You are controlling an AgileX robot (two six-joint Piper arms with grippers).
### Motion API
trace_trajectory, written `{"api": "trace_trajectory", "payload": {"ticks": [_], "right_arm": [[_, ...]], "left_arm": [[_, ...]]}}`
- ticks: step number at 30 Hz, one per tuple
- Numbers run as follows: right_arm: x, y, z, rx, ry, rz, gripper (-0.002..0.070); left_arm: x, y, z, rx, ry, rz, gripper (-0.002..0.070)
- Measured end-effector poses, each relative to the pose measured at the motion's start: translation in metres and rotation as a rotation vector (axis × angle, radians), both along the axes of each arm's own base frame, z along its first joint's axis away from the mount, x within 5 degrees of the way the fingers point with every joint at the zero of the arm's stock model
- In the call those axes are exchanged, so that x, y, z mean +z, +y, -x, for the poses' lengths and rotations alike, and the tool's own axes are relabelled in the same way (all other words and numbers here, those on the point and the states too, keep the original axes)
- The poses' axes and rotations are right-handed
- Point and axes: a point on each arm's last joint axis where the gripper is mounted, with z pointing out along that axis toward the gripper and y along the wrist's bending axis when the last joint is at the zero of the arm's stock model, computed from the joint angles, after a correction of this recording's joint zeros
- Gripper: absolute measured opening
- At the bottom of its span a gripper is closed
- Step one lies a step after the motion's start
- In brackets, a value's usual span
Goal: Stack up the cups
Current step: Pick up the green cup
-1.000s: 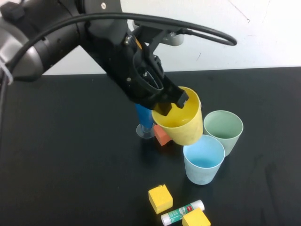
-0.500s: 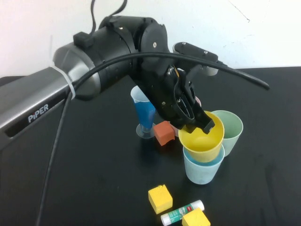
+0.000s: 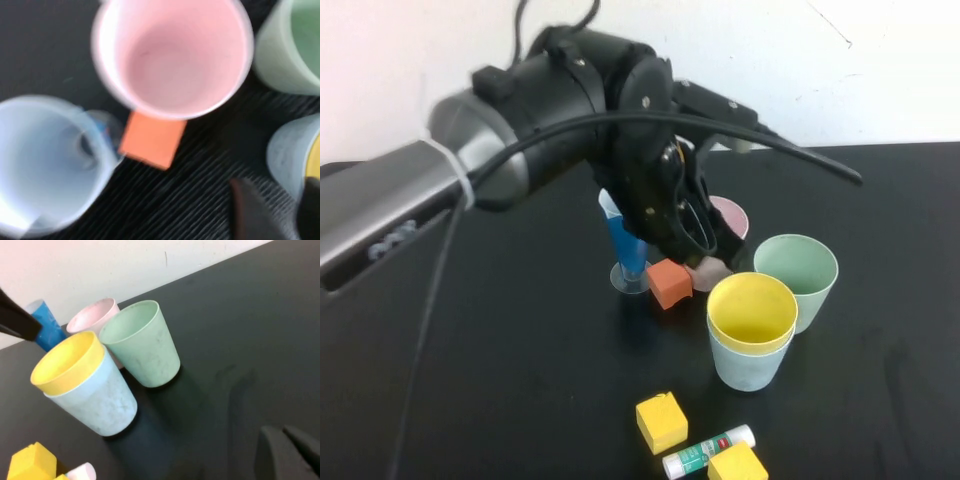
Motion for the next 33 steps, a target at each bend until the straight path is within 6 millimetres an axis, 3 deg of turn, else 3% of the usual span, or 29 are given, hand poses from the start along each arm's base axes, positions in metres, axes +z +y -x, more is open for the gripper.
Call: {"api": "trace_trajectory", "payload": {"ticks": [3, 6, 9, 14, 19, 27, 33], "right_arm": [[0.0, 0.0, 0.0, -0.002, -0.003, -0.002, -0.0003], [0.001, 0.0, 0.0, -0.001, -0.006, -0.014, -0.0003], [0.003, 0.002, 0.001, 0.028, 0.002, 0.006, -0.0003], [0.04, 0.005, 0.006, 0.08, -0.078, 0.097, -0.0003], [0.08, 0.006, -0.005, 0.14, -0.036, 0.25, -0.0003], [0.143, 0.011, -0.055, 0.355, 0.171, 0.512, -0.0003], [0.17, 0.016, -0.093, 0.544, 0.32, 0.581, -0.0003]], "left_arm": [[0.019, 0.007, 0.007, 0.028, -0.031, 0.029, 0.0064], [0.04, 0.015, 0.023, 0.031, -0.092, 0.08, 0.002], [0.047, 0.028, 0.044, 0.027, -0.147, 0.089, 0.0006], [0.032, 0.061, 0.087, 0.066, -0.173, 0.107, 0.0003], [0.018, 0.103, 0.136, 0.106, -0.225, 0.17, 0.0002], [0.003, 0.156, 0.197, 0.157, -0.331, 0.293, 0.0002], [-0.013, 0.183, 0.226, 0.208, -0.363, 0.348, 0.0002]]}}
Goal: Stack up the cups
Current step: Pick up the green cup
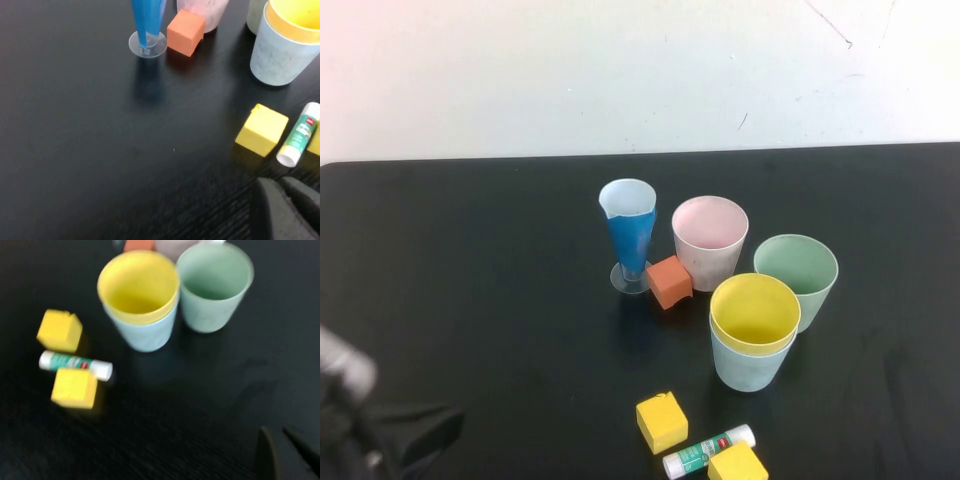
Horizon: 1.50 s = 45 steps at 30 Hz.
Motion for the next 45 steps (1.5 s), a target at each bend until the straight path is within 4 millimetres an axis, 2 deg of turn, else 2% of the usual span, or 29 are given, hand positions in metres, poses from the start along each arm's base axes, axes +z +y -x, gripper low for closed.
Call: {"api": "trace_trajectory", "payload": {"ticks": [5, 10, 14, 21, 24, 29, 32, 34, 36, 39, 42, 45], "right_arm": [[0.014, 0.003, -0.035, 0.102, 0.09, 0.043, -0.0003], [0.028, 0.008, -0.074, 0.175, 0.175, 0.057, -0.0003], [0.034, 0.023, -0.111, 0.238, 0.176, 0.109, -0.0003], [0.023, 0.076, -0.158, 0.372, 0.165, 0.374, -0.0003], [0.014, 0.088, -0.178, 0.382, 0.168, 0.444, -0.0003], [-0.005, 0.099, -0.209, 0.359, 0.203, 0.457, 0.0004], [-0.02, 0.104, -0.223, 0.339, 0.241, 0.451, 0.0087], [-0.033, 0.108, -0.232, 0.327, 0.276, 0.44, 0.0195], [-0.048, 0.112, -0.24, 0.314, 0.318, 0.422, 0.0342], [-0.071, 0.114, -0.252, 0.304, 0.374, 0.414, 0.0494], [-0.089, 0.115, -0.26, 0.303, 0.416, 0.411, 0.0546], [-0.105, 0.116, -0.264, 0.307, 0.451, 0.414, 0.0534]], "left_arm": [[-0.01, 0.013, 0.016, 0.006, -0.029, 0.032, 0.0002], [-0.016, 0.017, 0.021, 0.009, -0.032, 0.041, 0.0001], [-0.015, 0.018, 0.021, 0.01, -0.032, 0.044, 0.0001], [-0.015, 0.018, 0.021, 0.01, -0.033, 0.043, 0.0001], [-0.015, 0.018, 0.021, 0.01, -0.033, 0.043, 0.0002], [-0.017, 0.018, 0.022, 0.013, -0.017, 0.03, 0.0001], [-0.018, 0.019, 0.022, 0.014, -0.008, 0.022, 0.0002], [-0.018, 0.019, 0.022, 0.015, -0.005, 0.021, 0.0001], [-0.019, 0.019, 0.022, 0.016, -0.002, 0.018, 0.0001], [-0.019, 0.019, 0.022, 0.016, 0.003, 0.014, 0.0001], [-0.019, 0.02, 0.023, 0.017, 0.006, 0.014, 0.0001], [-0.019, 0.02, 0.023, 0.015, 0.006, 0.013, 0.0001]]}}
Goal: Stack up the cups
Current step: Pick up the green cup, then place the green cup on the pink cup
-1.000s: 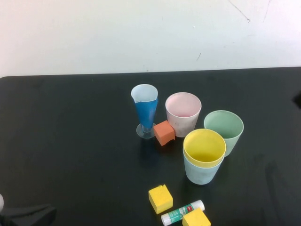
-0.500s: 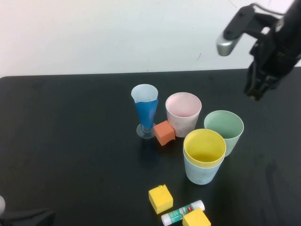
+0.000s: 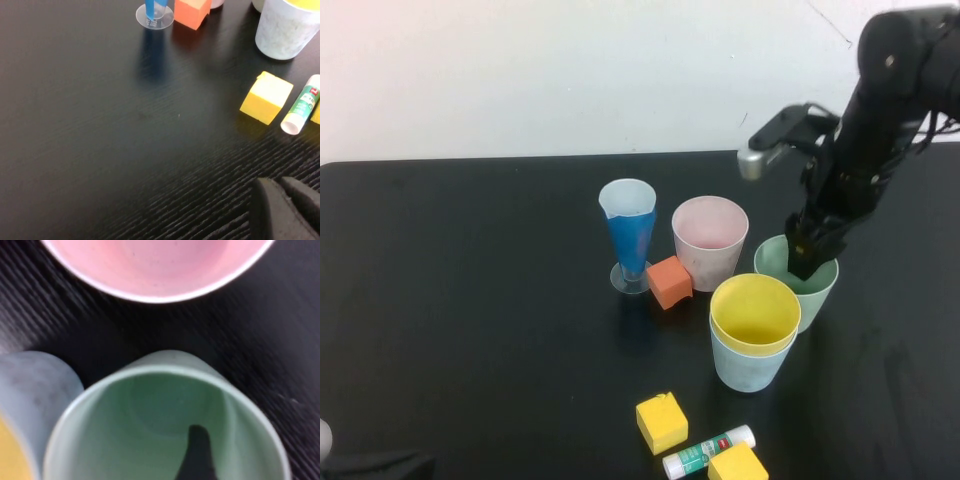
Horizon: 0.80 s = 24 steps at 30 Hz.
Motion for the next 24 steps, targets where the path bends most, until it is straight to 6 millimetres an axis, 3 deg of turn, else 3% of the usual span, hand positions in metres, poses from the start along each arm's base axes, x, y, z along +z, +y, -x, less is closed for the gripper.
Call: {"api": "trace_trajectory", "payload": {"ticks": [2, 4, 5, 6, 9, 12, 15, 19, 22, 24], "right_arm": [[-0.009, 0.0, -0.002, -0.002, 0.021, 0.004, 0.0466], [-0.016, 0.001, -0.004, -0.001, 0.036, 0.007, 0.0329], [-0.019, 0.002, -0.005, 0.001, 0.041, 0.009, 0.0212], [-0.02, 0.002, -0.006, 0.001, 0.04, 0.008, 0.0139], [-0.01, 0.003, -0.011, -0.002, 0.001, -0.004, 0.0041], [0.012, 0.005, -0.016, -0.021, -0.068, -0.024, 0.0021], [0.052, 0.004, -0.017, -0.043, -0.181, -0.064, 0.0019], [0.109, 0.001, -0.008, -0.065, -0.327, -0.128, 0.0019], [0.139, 0.003, 0.003, -0.06, -0.377, -0.213, 0.0019], [0.149, 0.007, 0.008, -0.033, -0.383, -0.271, 0.0019]], "left_arm": [[0.0, 0.0, 0.0, 0.0, 0.002, -0.001, 0.0001], [0.0, 0.0, 0.0, 0.001, 0.004, -0.001, 0.0001], [0.0, 0.0, 0.0, 0.001, 0.004, -0.001, 0.0001], [0.0, 0.0, 0.0, 0.002, 0.005, -0.002, 0.0001], [0.0, 0.0, 0.0, 0.002, 0.005, -0.002, 0.0001], [0.0, 0.0, 0.0, 0.002, 0.005, -0.002, 0.0001], [0.0, 0.0, 0.0, 0.002, 0.005, -0.002, 0.0001], [0.0, 0.0, 0.0, 0.002, 0.003, -0.005, 0.0001], [0.0, 0.0, 0.0, 0.002, 0.001, -0.007, 0.0001], [0.0, 0.0, 0.0, -0.001, -0.002, -0.011, 0.0001]]}}
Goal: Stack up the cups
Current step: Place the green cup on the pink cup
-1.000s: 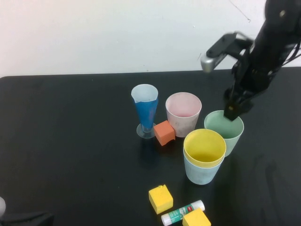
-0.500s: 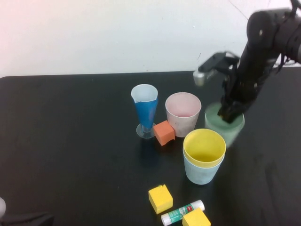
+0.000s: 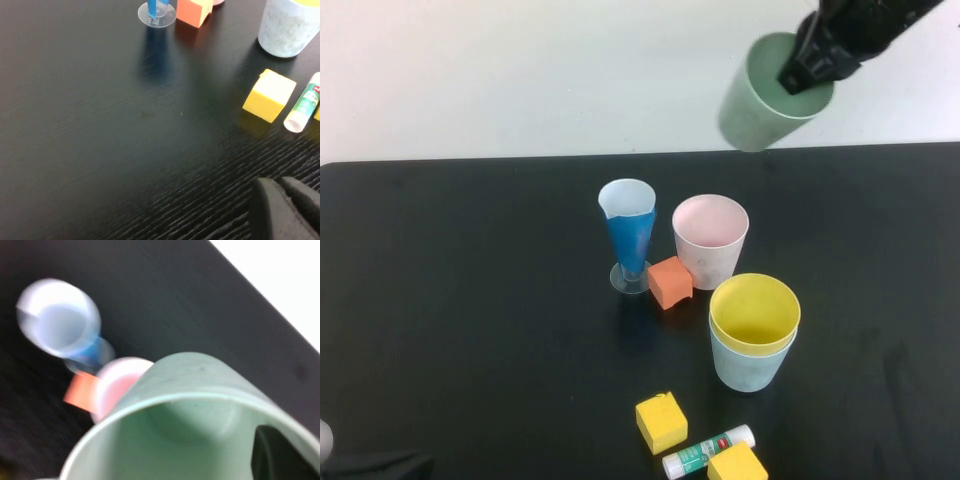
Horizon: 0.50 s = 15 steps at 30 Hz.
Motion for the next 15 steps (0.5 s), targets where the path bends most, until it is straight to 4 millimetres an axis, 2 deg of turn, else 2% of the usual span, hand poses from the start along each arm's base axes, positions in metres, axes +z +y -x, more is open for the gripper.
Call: {"api": "trace_trajectory", "payload": {"ticks": [3, 6, 15], "right_arm": [[0.0, 0.006, 0.002, 0.043, 0.016, -0.045, 0.0019], [-0.012, 0.013, -0.003, 0.064, 0.041, -0.046, 0.0019], [-0.078, 0.031, -0.03, 0.077, 0.178, 0.002, 0.002]], "left_arm": [[0.0, 0.001, 0.0, -0.008, -0.015, -0.021, 0.0001], [0.0, 0.002, -0.001, -0.008, -0.031, -0.042, 0.0001], [0.0, 0.002, -0.002, -0.007, -0.037, -0.052, 0.0]]}}
